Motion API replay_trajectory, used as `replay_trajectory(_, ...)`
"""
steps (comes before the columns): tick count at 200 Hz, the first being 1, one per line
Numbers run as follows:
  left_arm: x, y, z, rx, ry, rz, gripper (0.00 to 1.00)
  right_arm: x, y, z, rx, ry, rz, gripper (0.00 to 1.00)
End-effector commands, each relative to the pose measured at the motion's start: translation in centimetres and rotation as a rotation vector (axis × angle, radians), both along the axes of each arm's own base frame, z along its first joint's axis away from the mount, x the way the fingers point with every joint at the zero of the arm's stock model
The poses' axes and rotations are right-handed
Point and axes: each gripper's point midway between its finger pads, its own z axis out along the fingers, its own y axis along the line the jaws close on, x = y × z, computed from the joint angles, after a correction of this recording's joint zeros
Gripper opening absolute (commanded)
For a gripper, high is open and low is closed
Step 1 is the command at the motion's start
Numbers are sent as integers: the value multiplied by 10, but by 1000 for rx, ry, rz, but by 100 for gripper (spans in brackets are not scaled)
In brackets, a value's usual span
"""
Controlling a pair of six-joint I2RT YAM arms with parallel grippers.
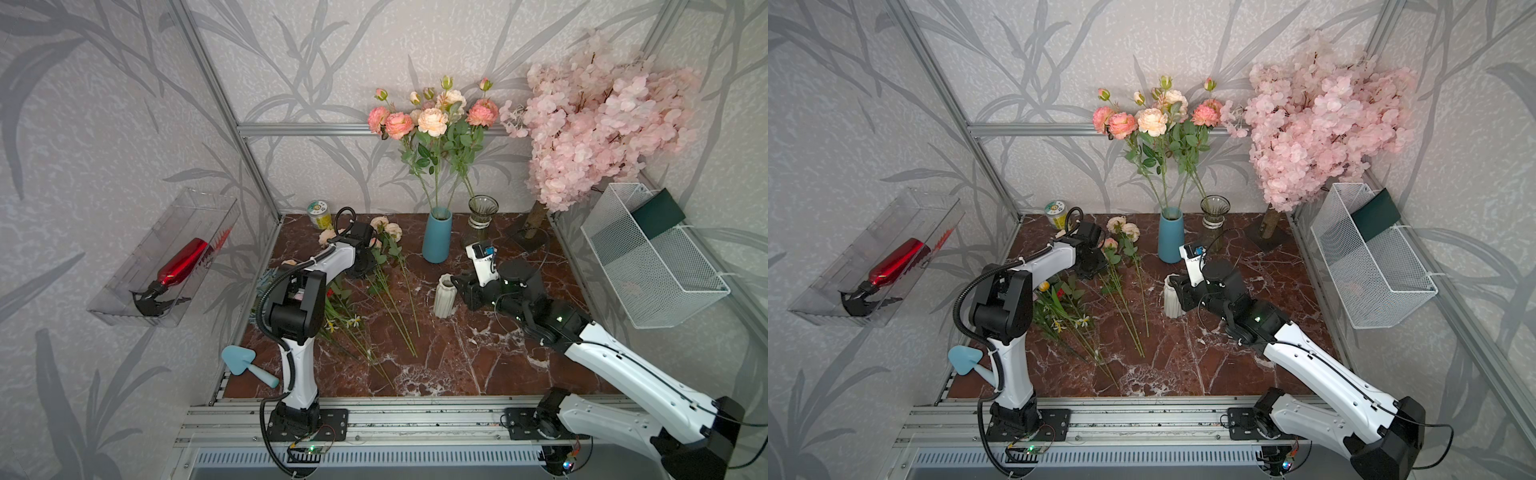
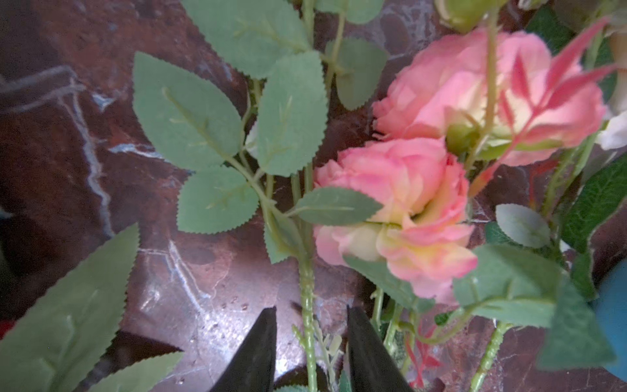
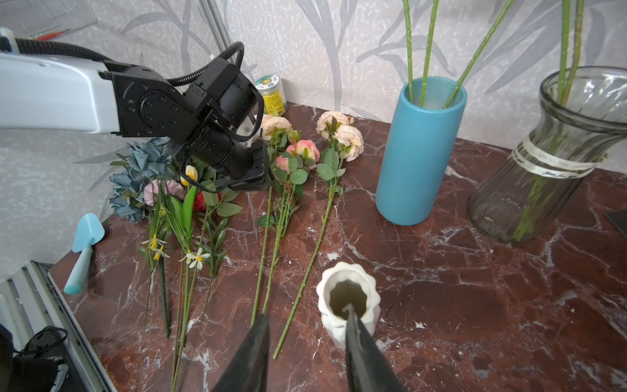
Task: Place the pink flowers into the vase
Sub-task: Pick up the flower at the center of the board.
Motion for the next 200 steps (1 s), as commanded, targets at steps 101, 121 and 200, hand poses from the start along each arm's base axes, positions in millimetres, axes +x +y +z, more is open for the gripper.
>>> replay_trajectory(101,6,7,-15,63,28,20,34,0,0,5,23,-10,1,38)
replay_trajectory(121,7,9,-19,79,36,25,32,0,0,4,20,-8,2,38)
replay_trajectory(200,8,9,-21,78,32,32,21,0,0,5,22,-7,0,38)
